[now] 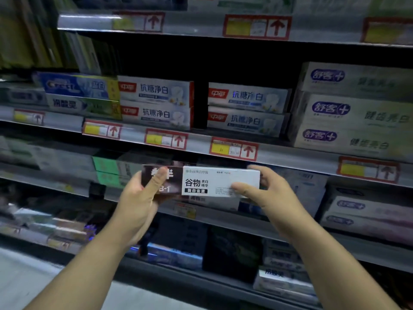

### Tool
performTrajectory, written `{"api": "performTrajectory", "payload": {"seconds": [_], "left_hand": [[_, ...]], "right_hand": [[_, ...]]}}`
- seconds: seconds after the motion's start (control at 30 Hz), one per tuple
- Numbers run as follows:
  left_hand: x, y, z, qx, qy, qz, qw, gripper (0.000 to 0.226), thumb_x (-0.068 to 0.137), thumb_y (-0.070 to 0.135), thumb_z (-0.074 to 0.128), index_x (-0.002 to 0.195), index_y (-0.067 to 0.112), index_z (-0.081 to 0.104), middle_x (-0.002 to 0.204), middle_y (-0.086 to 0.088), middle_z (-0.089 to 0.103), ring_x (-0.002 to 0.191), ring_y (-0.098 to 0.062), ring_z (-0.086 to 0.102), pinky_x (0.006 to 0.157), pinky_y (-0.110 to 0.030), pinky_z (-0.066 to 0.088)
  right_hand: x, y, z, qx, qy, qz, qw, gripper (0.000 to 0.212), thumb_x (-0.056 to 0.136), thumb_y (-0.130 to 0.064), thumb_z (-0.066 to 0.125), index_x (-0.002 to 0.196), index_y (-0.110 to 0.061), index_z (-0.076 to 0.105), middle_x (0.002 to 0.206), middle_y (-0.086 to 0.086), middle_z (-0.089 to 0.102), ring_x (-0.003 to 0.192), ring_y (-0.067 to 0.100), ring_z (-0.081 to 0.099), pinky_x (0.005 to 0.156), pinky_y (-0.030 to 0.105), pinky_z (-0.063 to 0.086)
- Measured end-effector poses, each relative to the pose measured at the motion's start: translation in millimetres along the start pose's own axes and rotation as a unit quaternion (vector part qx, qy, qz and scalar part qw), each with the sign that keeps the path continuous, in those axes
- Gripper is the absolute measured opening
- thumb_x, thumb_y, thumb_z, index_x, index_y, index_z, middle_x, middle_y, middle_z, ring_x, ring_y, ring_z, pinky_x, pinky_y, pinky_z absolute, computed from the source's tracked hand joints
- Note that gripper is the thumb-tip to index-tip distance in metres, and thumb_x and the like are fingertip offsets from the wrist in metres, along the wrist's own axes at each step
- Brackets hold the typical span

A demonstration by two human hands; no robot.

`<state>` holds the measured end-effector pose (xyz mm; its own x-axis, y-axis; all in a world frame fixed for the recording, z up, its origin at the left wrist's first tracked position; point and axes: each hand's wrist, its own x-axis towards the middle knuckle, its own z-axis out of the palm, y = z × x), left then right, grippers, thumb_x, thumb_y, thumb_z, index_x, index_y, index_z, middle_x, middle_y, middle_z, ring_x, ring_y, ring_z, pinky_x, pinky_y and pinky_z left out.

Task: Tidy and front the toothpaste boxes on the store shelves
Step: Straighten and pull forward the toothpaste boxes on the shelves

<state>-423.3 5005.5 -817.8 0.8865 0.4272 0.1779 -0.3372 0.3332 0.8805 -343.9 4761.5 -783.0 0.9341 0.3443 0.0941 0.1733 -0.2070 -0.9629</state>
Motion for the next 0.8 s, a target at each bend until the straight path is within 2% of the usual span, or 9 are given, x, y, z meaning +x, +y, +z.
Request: {"api": "performTrajectory", "payload": {"seconds": [0.03, 0.13, 0.23, 0.3, 0.43, 0.53, 0.6, 0.7, 0.8], "left_hand": [[-0.6, -2.8, -1.6, -0.003, -0.004, -0.011, 1.0, 0.052, 0.086, 0.029, 0.066, 0.127, -0.003, 0.056, 0.118, -0.018, 0.073, 0.114, -0.03, 0.069, 0.093, -0.034, 0.057], [0.3, -9.5, -13.2, 0.026, -0.02, -0.054, 0.998, 0.037, 0.093, 0.022, 0.061, 0.124, 0.002, 0.06, 0.119, -0.016, 0.073, 0.114, -0.028, 0.069, 0.089, -0.031, 0.059], [7.2, -19.8, -28.5, 0.08, 0.061, -0.064, 0.993, 0.027, 0.093, 0.013, 0.066, 0.121, 0.013, 0.065, 0.117, -0.008, 0.072, 0.111, -0.024, 0.07, 0.087, -0.033, 0.057], [8.8, -27.2, -31.0, 0.102, 0.109, -0.066, 0.987, 0.028, 0.092, 0.01, 0.07, 0.117, 0.02, 0.066, 0.117, -0.003, 0.072, 0.108, -0.021, 0.07, 0.089, -0.036, 0.055], [8.0, -44.1, -31.0, 0.173, 0.126, -0.056, 0.975, 0.028, 0.089, 0.008, 0.075, 0.113, 0.022, 0.073, 0.1, 0.005, 0.078, 0.1, -0.012, 0.071, 0.096, -0.034, 0.053], [11.6, -54.7, -37.5, 0.25, 0.135, -0.056, 0.957, 0.02, 0.086, 0.023, 0.079, 0.106, 0.026, 0.078, 0.109, 0.002, 0.075, 0.107, -0.013, 0.069, 0.102, -0.035, 0.051], [12.1, -56.5, -37.4, 0.281, 0.136, -0.054, 0.949, 0.014, 0.087, 0.026, 0.079, 0.1, 0.028, 0.079, 0.114, 0.001, 0.071, 0.107, -0.011, 0.066, 0.094, -0.027, 0.049], [12.1, -54.5, -31.4, 0.259, 0.153, -0.031, 0.953, 0.031, 0.087, 0.025, 0.079, 0.118, 0.027, 0.074, 0.118, 0.005, 0.069, 0.108, -0.009, 0.065, 0.089, -0.022, 0.045], [13.6, -45.8, -26.9, 0.182, 0.158, -0.016, 0.97, 0.04, 0.094, 0.024, 0.07, 0.133, 0.024, 0.065, 0.121, 0.008, 0.069, 0.114, -0.01, 0.063, 0.104, -0.03, 0.046]], "right_hand": [[0.5, 5.9, -0.8, 0.009, -0.002, 0.015, 1.0, 0.082, 0.067, -0.051, 0.084, 0.139, -0.026, 0.053, 0.123, -0.008, 0.071, 0.106, 0.01, 0.071, 0.096, 0.04, 0.056], [0.7, 19.5, -1.2, 0.032, -0.011, 0.039, 0.999, 0.046, 0.087, -0.024, 0.079, 0.128, -0.015, 0.059, 0.111, -0.005, 0.077, 0.1, 0.013, 0.074, 0.086, 0.031, 0.057], [3.7, 33.0, 3.2, 0.13, -0.005, 0.074, 0.989, 0.032, 0.093, -0.01, 0.071, 0.123, -0.005, 0.061, 0.11, 0.006, 0.077, 0.101, 0.023, 0.075, 0.089, 0.04, 0.059], [3.3, 38.5, 10.6, 0.178, 0.033, 0.093, 0.979, 0.028, 0.093, -0.005, 0.071, 0.119, -0.001, 0.062, 0.109, 0.012, 0.077, 0.1, 0.027, 0.075, 0.091, 0.045, 0.059], [-4.6, 48.0, 26.7, 0.065, 0.146, 0.097, 0.982, 0.009, 0.093, -0.008, 0.071, 0.098, -0.016, 0.071, 0.094, -0.001, 0.076, 0.092, 0.019, 0.071, 0.088, 0.043, 0.06], [-5.7, 51.2, 35.2, 0.085, 0.181, 0.092, 0.975, 0.016, 0.096, -0.008, 0.068, 0.097, -0.023, 0.072, 0.093, -0.007, 0.075, 0.091, 0.011, 0.069, 0.09, 0.038, 0.058], [-5.3, 49.9, 39.3, 0.088, 0.191, 0.074, 0.975, 0.025, 0.097, -0.007, 0.066, 0.094, -0.031, 0.072, 0.091, -0.012, 0.076, 0.089, 0.006, 0.069, 0.082, 0.029, 0.055], [-3.6, 48.3, 42.9, 0.063, 0.203, 0.053, 0.976, 0.032, 0.095, -0.004, 0.065, 0.09, -0.035, 0.074, 0.094, -0.015, 0.076, 0.091, 0.003, 0.069, 0.078, 0.02, 0.051], [-3.3, 47.1, 46.2, 0.059, 0.18, 0.067, 0.98, 0.036, 0.093, 0.004, 0.065, 0.116, -0.023, 0.074, 0.108, -0.01, 0.074, 0.1, 0.004, 0.067, 0.089, 0.023, 0.055]]}}
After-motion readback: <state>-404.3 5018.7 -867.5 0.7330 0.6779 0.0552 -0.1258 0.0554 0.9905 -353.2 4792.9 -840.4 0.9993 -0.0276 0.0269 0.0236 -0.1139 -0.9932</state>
